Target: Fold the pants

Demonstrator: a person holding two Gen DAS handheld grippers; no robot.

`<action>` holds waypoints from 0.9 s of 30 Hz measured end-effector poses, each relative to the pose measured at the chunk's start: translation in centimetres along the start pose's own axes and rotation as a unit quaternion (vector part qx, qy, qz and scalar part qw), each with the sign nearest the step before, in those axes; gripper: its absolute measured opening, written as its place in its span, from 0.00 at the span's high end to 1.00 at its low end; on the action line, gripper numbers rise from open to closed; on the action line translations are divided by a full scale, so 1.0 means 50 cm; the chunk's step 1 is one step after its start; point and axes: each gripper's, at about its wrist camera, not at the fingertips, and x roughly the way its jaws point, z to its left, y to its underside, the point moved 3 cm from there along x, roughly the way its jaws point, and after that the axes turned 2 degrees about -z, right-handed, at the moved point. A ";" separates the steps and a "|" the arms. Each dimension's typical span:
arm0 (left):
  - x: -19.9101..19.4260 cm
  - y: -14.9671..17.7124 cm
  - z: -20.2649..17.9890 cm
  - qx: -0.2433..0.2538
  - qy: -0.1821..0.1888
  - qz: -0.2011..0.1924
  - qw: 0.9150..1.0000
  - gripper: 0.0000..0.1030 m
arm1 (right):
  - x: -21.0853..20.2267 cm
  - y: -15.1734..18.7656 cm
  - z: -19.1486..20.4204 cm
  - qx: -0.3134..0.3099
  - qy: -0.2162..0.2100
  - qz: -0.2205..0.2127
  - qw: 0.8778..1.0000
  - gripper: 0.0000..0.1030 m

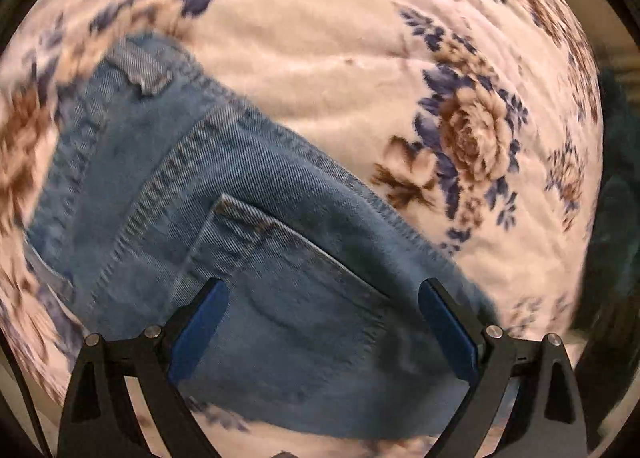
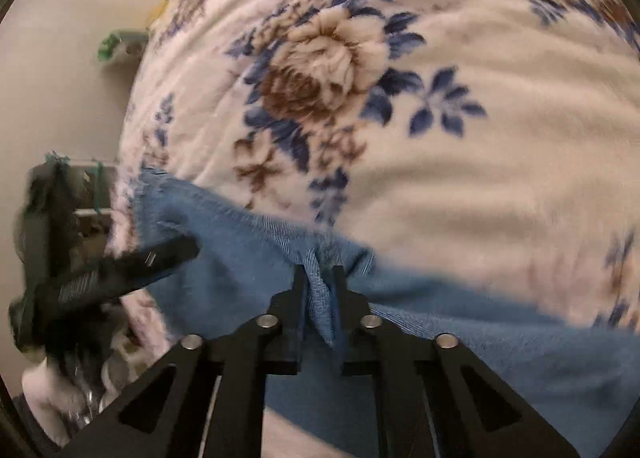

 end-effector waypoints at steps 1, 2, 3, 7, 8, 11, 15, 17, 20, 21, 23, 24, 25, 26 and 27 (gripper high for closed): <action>0.003 -0.001 0.002 -0.015 0.007 0.013 1.000 0.05 | -0.004 0.016 0.008 0.004 -0.007 -0.007 1.000 0.93; 0.007 -0.001 0.003 -0.034 0.016 0.028 0.999 0.05 | -0.016 0.038 0.015 0.006 -0.015 -0.017 1.000 0.93; 0.006 -0.002 -0.003 -0.045 0.022 0.038 0.998 0.05 | -0.027 0.062 0.026 0.003 -0.024 -0.026 0.999 0.95; 0.034 -0.004 -0.020 -0.067 0.017 0.073 0.995 0.05 | -0.041 0.134 0.045 -0.004 -0.049 -0.030 0.998 0.95; 0.049 -0.006 -0.023 -0.062 0.003 0.080 0.995 0.05 | -0.037 0.152 0.046 0.001 -0.057 -0.030 0.998 0.95; 0.076 -0.007 -0.009 -0.062 -0.029 0.076 0.995 0.36 | -0.029 0.182 0.026 0.014 -0.072 -0.023 0.997 0.95; 0.079 0.004 -0.015 -0.035 -0.021 0.052 0.998 0.63 | -0.021 0.174 -0.005 0.050 -0.107 -0.003 0.993 0.95; 0.069 0.010 -0.021 -0.029 -0.011 0.040 0.999 0.74 | -0.028 0.156 -0.023 0.069 -0.129 0.008 0.989 0.94; 0.072 0.014 -0.027 -0.046 0.012 0.039 0.998 0.74 | -0.040 0.124 -0.020 0.042 -0.120 0.023 0.992 0.73; 0.074 0.014 -0.025 -0.049 0.017 0.041 0.998 0.74 | -0.037 0.108 -0.017 0.036 -0.116 0.031 0.992 0.57; 0.075 0.014 -0.012 -0.055 0.026 0.045 0.997 0.74 | -0.022 0.081 -0.007 0.029 -0.112 0.039 0.992 0.49; 0.077 0.014 -0.009 -0.057 0.030 0.047 0.997 0.74 | -0.015 0.068 -0.004 0.029 -0.111 0.047 0.992 0.49; 0.075 0.013 0.002 -0.057 0.033 0.048 0.997 0.74 | -0.006 0.054 -0.001 0.028 -0.110 0.055 0.992 0.49; 0.077 0.014 0.009 -0.056 0.036 0.049 0.997 0.74 | 0.006 0.042 0.004 0.024 -0.110 0.067 0.991 0.49; 0.076 0.014 0.009 -0.055 0.039 0.048 0.997 0.74 | 0.027 0.033 0.010 0.023 -0.121 0.093 0.988 0.49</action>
